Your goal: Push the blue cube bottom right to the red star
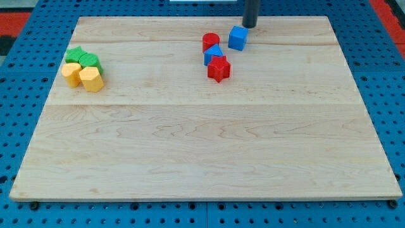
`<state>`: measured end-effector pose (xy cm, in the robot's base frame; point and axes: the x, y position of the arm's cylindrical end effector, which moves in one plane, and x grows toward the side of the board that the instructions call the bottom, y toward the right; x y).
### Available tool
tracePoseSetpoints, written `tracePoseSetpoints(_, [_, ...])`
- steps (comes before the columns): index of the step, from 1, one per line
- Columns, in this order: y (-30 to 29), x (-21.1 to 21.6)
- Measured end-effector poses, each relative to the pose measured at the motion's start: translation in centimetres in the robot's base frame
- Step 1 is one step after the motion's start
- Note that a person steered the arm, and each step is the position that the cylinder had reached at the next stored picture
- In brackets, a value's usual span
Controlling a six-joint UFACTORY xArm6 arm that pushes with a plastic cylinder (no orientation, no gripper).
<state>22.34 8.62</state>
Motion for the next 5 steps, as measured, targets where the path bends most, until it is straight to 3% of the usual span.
tracePoseSetpoints(3, [-1.6, 12.4])
tracePoseSetpoints(5, [-1.6, 10.1])
